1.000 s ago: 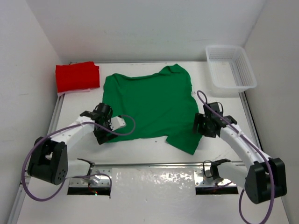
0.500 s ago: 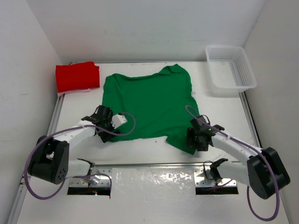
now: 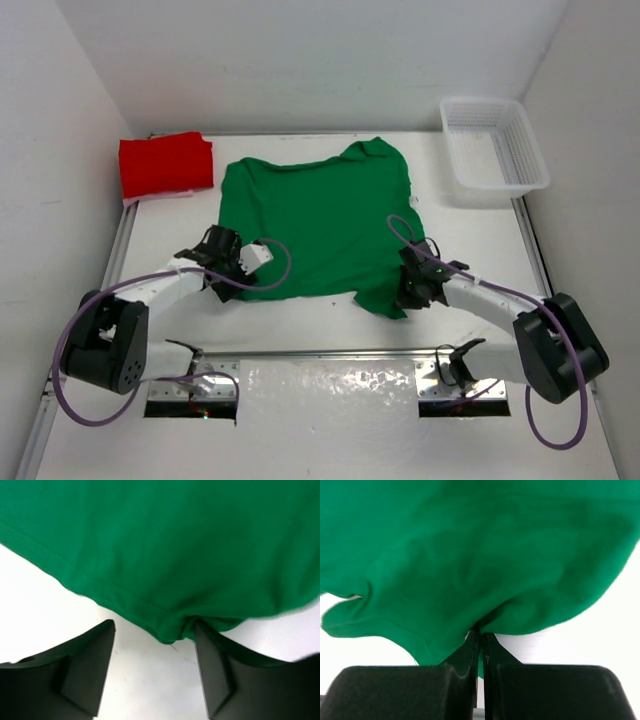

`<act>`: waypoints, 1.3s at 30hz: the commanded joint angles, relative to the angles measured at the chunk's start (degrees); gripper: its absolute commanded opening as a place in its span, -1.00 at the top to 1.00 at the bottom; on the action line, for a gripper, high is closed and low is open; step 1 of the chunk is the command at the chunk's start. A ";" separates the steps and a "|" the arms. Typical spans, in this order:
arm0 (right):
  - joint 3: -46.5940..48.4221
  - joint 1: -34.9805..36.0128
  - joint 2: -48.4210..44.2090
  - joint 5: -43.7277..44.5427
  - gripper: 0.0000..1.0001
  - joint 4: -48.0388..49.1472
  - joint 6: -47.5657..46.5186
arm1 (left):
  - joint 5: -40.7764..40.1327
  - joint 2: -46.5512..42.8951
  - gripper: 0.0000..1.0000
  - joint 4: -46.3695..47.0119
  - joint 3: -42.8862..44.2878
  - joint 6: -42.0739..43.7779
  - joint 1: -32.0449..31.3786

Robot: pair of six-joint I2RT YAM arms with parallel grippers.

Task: Fold and stack the t-shirts
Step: Flatten out the tshirt

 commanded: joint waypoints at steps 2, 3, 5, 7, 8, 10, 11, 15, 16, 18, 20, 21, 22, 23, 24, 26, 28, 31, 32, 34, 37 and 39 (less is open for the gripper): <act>-3.03 0.31 1.43 0.39 1.00 2.66 -0.17 | 6.15 -2.97 -0.33 -12.74 6.64 2.92 0.12; -3.21 0.31 1.25 0.04 1.00 2.84 -0.34 | 8.09 -3.16 -0.39 -15.90 9.03 3.45 0.12; -3.56 0.31 0.99 -0.23 1.00 3.10 -0.78 | 14.33 -3.16 -0.45 -25.04 15.54 4.86 0.12; -3.65 0.31 0.38 -0.06 1.00 3.19 -1.22 | 16.37 -2.90 -0.54 -29.01 17.23 5.57 -0.92; -3.56 0.31 0.20 0.03 1.00 3.10 -1.31 | 14.89 -2.63 -0.55 -28.77 15.84 5.65 -1.54; -3.39 0.31 -0.50 0.47 1.00 3.02 -1.66 | 10.60 -2.11 -0.54 -26.06 10.24 6.79 -2.51; -3.30 0.31 -0.68 0.47 1.00 2.84 -1.75 | 9.18 -1.15 -0.51 -24.99 8.55 7.32 -2.51; -2.95 0.31 -2.00 1.44 1.00 1.96 -2.97 | 2.85 1.41 -0.49 -17.38 2.48 7.77 -2.51; -3.03 0.31 -2.43 1.61 1.00 2.05 -3.15 | -0.73 2.37 -0.48 -14.81 0.38 6.63 -2.51; -2.95 0.31 -2.62 1.44 1.00 1.61 -3.94 | -5.13 3.78 -0.38 -7.89 -1.66 4.88 -2.51; -2.16 0.31 -3.05 0.91 1.00 1.26 -4.91 | -7.00 6.67 0.00 -5.22 -1.58 3.20 -2.51; -1.72 0.31 -3.66 1.09 1.00 1.26 -5.96 | -7.09 7.99 0.34 -5.38 -0.80 1.89 -2.51; -1.54 0.31 -4.45 1.09 1.00 1.08 -6.23 | -6.49 8.18 0.34 -5.82 -0.27 1.44 -2.51; -1.45 0.31 -6.20 1.44 1.00 0.65 -6.32 | -5.61 8.09 0.90 -6.61 0.26 1.00 -2.51; -1.45 0.31 -6.83 1.79 1.00 0.21 -6.40 | -4.82 7.66 1.00 -7.83 1.14 0.56 -2.51; -1.36 0.31 -5.62 1.88 1.00 -2.16 -6.93 | -1.92 5.90 1.00 -9.24 1.67 0.03 -2.51; -1.28 0.31 -3.07 1.44 0.67 -4.19 -7.28 | -0.42 4.67 1.00 -9.08 1.76 -0.58 -2.51; -2.24 0.92 -1.21 -3.03 0.04 -1.83 -8.60 | -0.41 4.66 1.00 -9.34 1.85 -1.37 -2.69; -2.33 1.19 -1.90 -3.65 -0.09 -0.77 -8.52 | -0.50 4.84 1.00 -9.34 1.85 -1.38 -2.69; -2.07 1.63 -4.10 -3.22 -0.27 0.90 -8.34 | -0.68 4.66 1.00 -9.25 1.41 -1.38 -2.69; -1.63 1.63 -5.78 -2.17 -0.75 1.87 -6.85 | -0.59 4.75 1.00 -9.16 1.32 -1.46 -2.69; -2.07 1.63 -4.39 -1.03 -0.79 2.14 -6.06 | -0.85 4.66 1.00 -9.16 1.23 -1.55 -2.69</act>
